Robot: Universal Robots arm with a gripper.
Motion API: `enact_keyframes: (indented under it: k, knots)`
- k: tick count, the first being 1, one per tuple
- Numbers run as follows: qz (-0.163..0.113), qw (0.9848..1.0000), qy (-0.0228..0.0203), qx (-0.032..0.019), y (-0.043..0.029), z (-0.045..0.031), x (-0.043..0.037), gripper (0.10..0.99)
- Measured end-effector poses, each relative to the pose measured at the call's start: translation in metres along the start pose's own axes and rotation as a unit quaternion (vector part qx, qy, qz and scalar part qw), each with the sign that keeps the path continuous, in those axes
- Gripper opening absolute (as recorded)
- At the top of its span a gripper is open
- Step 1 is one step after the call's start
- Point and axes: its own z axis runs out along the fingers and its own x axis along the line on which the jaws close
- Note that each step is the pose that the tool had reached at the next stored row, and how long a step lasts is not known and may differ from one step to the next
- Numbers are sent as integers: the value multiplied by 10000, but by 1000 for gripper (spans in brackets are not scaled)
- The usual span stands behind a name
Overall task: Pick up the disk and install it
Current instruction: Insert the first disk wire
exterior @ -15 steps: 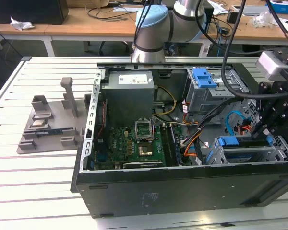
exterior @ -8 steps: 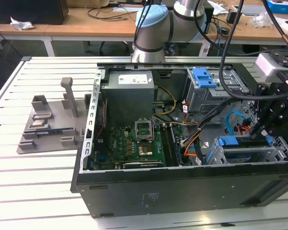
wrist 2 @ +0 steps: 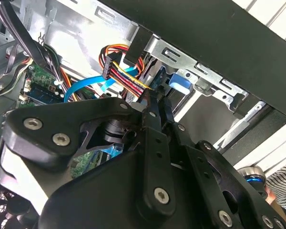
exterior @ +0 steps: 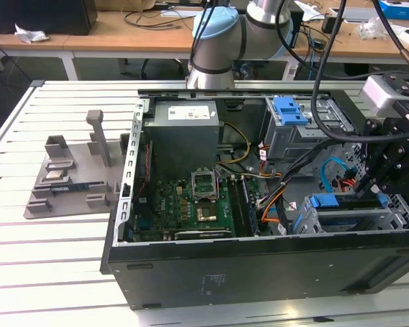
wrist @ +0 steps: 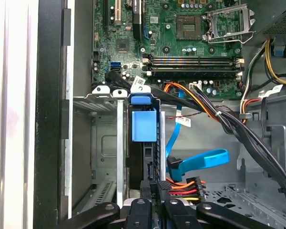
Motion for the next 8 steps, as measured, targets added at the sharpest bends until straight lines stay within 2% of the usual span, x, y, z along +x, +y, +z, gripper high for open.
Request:
enact_keyframes:
  k: [1,3,6,7,8]
  knots:
    - [1,10000,8,-1,1,-7,0,243]
    - [2,10000,12,2,4,-40,-2,243]
    - [3,10000,14,4,17,-194,-46,243]
    - [2,10000,14,4,22,-273,-72,243]
    - [2,10000,16,4,25,-303,-82,227]
